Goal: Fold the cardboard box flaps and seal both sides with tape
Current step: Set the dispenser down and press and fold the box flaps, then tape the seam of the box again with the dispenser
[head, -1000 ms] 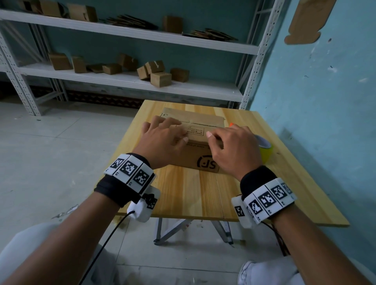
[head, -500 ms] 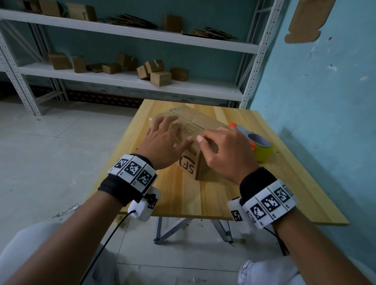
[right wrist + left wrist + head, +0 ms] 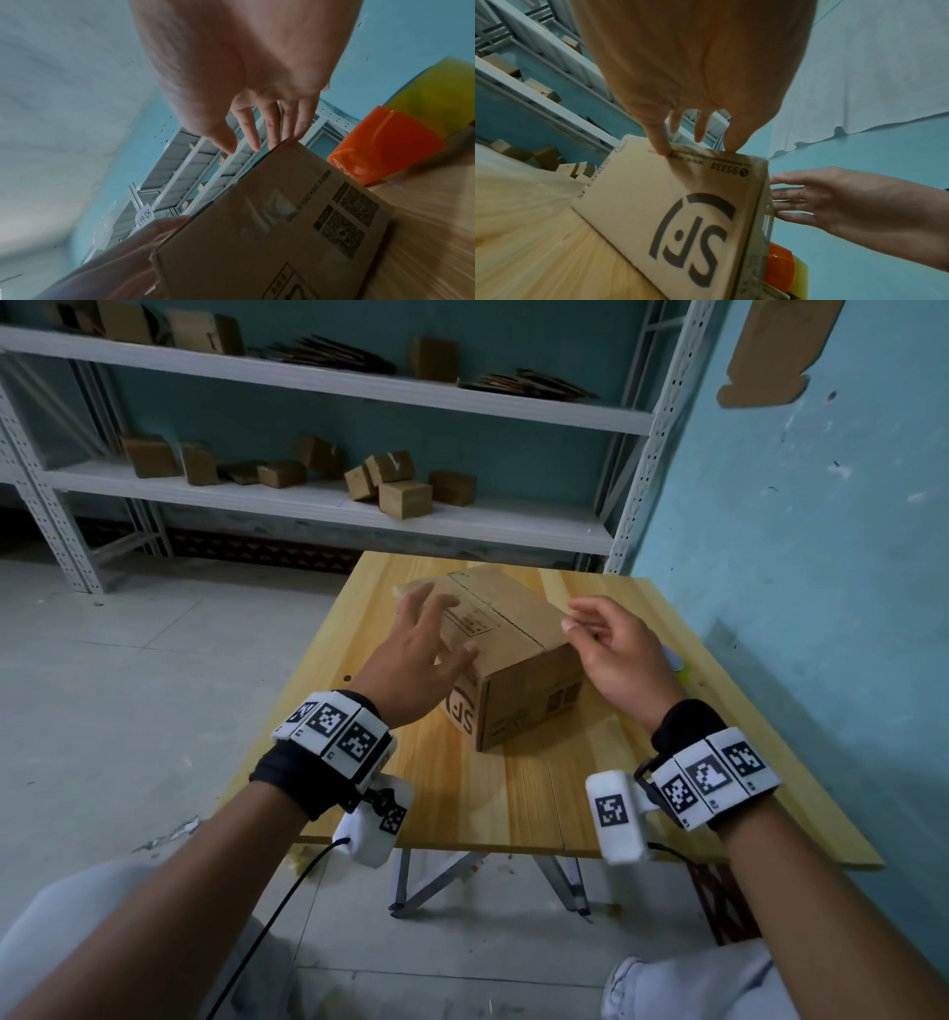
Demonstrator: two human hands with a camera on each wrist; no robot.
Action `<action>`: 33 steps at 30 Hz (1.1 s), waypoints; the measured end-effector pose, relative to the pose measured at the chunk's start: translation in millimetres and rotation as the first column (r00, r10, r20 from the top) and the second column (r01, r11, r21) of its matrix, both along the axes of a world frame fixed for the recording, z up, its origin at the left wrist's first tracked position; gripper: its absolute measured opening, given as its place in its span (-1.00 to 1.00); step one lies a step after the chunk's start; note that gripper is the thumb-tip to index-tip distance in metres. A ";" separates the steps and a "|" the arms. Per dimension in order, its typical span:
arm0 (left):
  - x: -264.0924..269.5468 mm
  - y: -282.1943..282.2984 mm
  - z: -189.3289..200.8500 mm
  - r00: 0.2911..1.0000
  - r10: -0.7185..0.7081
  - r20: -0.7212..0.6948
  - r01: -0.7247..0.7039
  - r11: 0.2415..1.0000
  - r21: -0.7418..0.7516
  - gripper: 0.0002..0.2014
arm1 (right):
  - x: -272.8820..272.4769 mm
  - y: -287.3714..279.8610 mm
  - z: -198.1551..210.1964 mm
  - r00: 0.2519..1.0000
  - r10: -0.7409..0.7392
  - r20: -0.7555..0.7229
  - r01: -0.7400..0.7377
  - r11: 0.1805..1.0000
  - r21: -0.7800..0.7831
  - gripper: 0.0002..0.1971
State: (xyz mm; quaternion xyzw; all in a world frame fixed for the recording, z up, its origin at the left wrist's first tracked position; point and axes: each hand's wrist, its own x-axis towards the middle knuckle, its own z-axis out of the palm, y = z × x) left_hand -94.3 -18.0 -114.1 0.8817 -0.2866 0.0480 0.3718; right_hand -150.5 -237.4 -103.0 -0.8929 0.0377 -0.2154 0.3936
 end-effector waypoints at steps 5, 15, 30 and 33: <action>4.8 8.9 -0.1 0.985 0.060 0.159 -0.058 0.998 -0.015 -0.67 | -0.4 -7.5 -1.4 0.996 -0.064 0.066 0.065 0.998 -0.012 -0.75; -1.3 8.1 2.1 0.999 -0.032 0.016 0.031 0.999 0.042 -0.56 | 3.1 -42.5 8.5 0.971 -0.237 0.030 0.236 0.972 0.012 -0.75; -1.3 6.9 1.2 0.999 -0.038 -0.002 0.038 0.997 0.073 -0.59 | 36.5 -48.7 -18.5 0.861 -0.392 -0.324 0.267 0.891 -0.368 -0.29; -1.6 7.6 1.6 0.999 -0.042 0.002 0.042 0.996 0.076 -0.59 | 41.2 -49.0 -19.5 0.850 -0.365 -0.379 0.212 0.897 -0.388 -0.28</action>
